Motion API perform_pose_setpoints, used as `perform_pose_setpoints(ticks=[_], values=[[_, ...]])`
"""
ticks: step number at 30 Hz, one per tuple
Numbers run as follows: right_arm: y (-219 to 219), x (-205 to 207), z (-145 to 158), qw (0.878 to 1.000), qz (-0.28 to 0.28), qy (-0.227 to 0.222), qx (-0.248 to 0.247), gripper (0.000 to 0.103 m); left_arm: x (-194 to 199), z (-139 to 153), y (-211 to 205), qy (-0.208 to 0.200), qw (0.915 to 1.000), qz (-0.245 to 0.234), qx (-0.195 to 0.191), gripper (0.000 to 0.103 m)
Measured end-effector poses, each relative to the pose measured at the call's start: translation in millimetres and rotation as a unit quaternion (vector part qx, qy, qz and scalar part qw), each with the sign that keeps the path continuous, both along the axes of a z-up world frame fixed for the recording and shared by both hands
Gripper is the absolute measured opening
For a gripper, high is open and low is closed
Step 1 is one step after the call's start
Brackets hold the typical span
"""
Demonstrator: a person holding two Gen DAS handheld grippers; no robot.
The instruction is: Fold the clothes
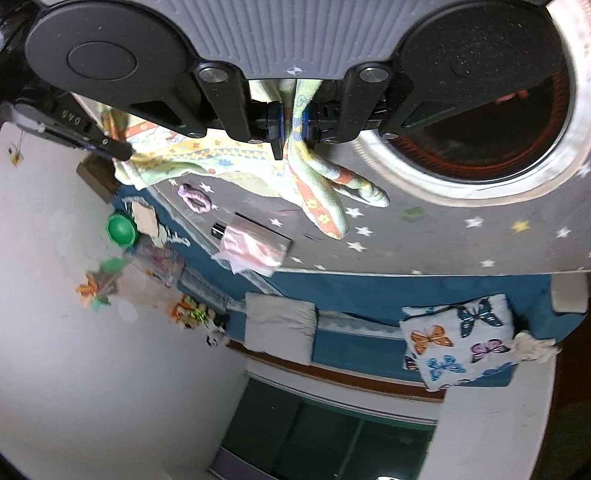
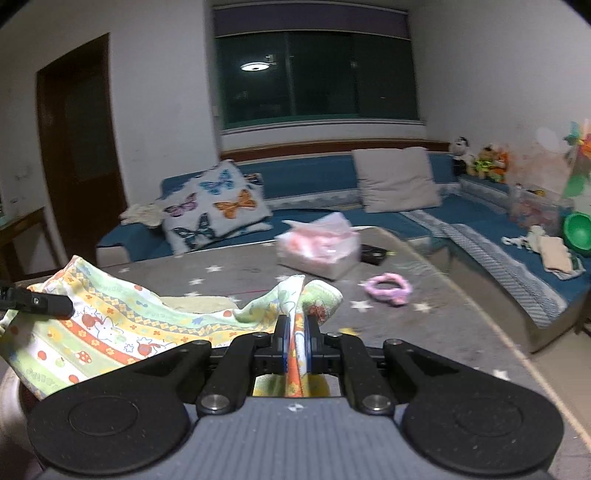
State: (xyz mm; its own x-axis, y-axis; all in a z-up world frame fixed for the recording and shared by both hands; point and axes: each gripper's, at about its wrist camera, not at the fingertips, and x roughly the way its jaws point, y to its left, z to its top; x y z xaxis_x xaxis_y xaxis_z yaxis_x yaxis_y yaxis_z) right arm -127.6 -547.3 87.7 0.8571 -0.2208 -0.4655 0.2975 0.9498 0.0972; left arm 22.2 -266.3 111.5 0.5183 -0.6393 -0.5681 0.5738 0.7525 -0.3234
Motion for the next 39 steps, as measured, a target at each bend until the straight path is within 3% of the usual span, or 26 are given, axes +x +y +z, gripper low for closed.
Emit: perform_pose_setpoints(ticks=[9, 12, 14, 16, 21, 26, 39], values=[[-33.7, 3.2, -32.5, 0.998, -0.045, 0.036, 0.011, 0.008, 14.0, -35.9, -53.1, 0.017, 0.9983, -0.027, 0.049, 0.011], [-41.0, 8.3, -47.2, 0.996, -0.061, 0.063, 0.016, 0.01, 15.5, -46.1, -53.4, 0.018, 0.9968, -0.016, 0.077, 0.017], [-45.7, 9.1, -53.1, 0.995, -0.069, 0.072, 0.014, 0.011, 16.1, -50.2, -49.9, 0.012, 0.9956, -0.005, 0.093, 0.03], [-47.8, 9.1, -53.4, 0.995, -0.069, 0.069, 0.017, 0.011, 17.3, -49.2, -45.3, 0.003, 0.9952, 0.003, 0.097, 0.035], [-45.0, 21.9, -53.3, 0.996, -0.031, 0.061, 0.05, 0.013, 21.9, -42.1, -51.3, -0.013, 0.9963, -0.008, 0.085, 0.033], [-35.1, 44.5, -63.5, 0.996, 0.0, 0.067, 0.065, 0.024, 28.3, -51.9, -71.7, -0.009, 0.9957, -0.038, 0.084, 0.033], [-31.7, 78.3, -83.7, 0.994, 0.007, 0.084, 0.074, 0.033, 50.9, -87.5, -107.3, 0.015, 0.9933, -0.063, 0.096, 0.026]])
